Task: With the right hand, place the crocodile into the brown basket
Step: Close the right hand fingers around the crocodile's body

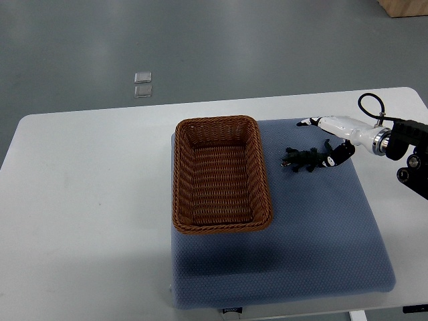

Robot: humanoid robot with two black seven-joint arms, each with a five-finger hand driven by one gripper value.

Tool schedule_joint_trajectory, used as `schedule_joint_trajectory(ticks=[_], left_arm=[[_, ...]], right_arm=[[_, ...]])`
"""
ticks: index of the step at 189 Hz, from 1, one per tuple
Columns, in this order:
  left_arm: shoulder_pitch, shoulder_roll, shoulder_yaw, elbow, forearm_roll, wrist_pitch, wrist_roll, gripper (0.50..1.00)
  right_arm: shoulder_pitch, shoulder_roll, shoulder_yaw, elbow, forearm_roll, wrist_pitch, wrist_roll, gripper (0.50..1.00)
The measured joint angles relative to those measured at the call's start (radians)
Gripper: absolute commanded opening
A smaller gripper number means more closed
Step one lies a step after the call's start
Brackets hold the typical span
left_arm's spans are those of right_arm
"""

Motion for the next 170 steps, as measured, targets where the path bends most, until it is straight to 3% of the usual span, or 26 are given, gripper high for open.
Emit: schedule_joint_trajectory(ticks=[77,107,170], left_arm=[[0.000,0.000,0.000,0.000,0.001,0.001,0.000,1.000],[0.000,0.000,0.000,0.000,0.001,0.000,0.000,1.000],[0.000,0.000,0.000,0.000,0.001,0.000,0.000,1.000]], right_arm=[[0.011,0.003,-0.076,-0.010,-0.069,-0.040,0.000,0.866],[0.012,0.007,-0.081,-0.012,-0.081,-0.056,-0.002,0.807],[0.012,0.012,-0.114,-0.017,-0.094,-0.086,-0.007,0.768]])
